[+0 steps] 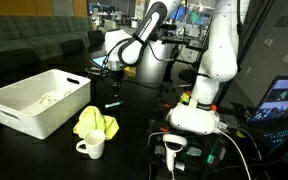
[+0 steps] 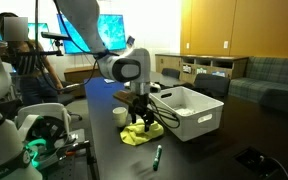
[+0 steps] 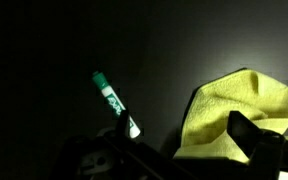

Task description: Pick up the white towel and put it in the basket , pick up the marker and put it in the cup, then, pick up the yellow towel and put it in the basket, and finally pick up the masking tape and put it in the cup

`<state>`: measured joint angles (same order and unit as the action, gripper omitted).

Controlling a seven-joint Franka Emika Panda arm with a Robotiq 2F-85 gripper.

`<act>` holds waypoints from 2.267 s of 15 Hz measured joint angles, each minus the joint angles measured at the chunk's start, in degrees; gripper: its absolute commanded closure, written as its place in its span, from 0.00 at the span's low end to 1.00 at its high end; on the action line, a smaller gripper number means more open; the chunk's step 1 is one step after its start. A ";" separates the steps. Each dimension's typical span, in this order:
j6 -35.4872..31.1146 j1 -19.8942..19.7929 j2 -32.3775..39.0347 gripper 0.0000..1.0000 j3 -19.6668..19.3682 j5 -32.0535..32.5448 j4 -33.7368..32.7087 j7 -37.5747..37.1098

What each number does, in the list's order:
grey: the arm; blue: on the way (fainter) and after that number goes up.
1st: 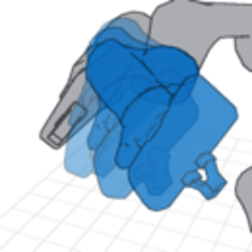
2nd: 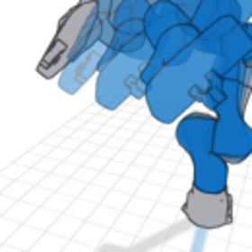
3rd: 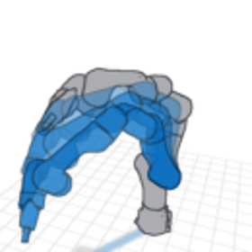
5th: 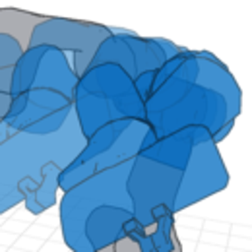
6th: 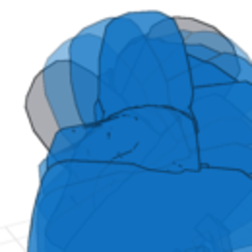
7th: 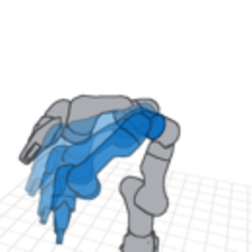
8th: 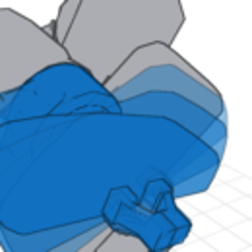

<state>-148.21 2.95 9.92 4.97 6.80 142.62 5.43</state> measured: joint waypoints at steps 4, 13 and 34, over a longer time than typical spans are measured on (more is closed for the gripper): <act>-5.80 0.01 1.15 0.00 0.02 0.45 5.08 1.30; -7.42 1.27 4.46 0.00 -3.46 14.82 1.49 0.71; -15.40 -7.47 21.91 0.00 2.12 8.60 -9.83 16.92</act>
<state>-163.62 -4.52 31.83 7.09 15.39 132.79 22.35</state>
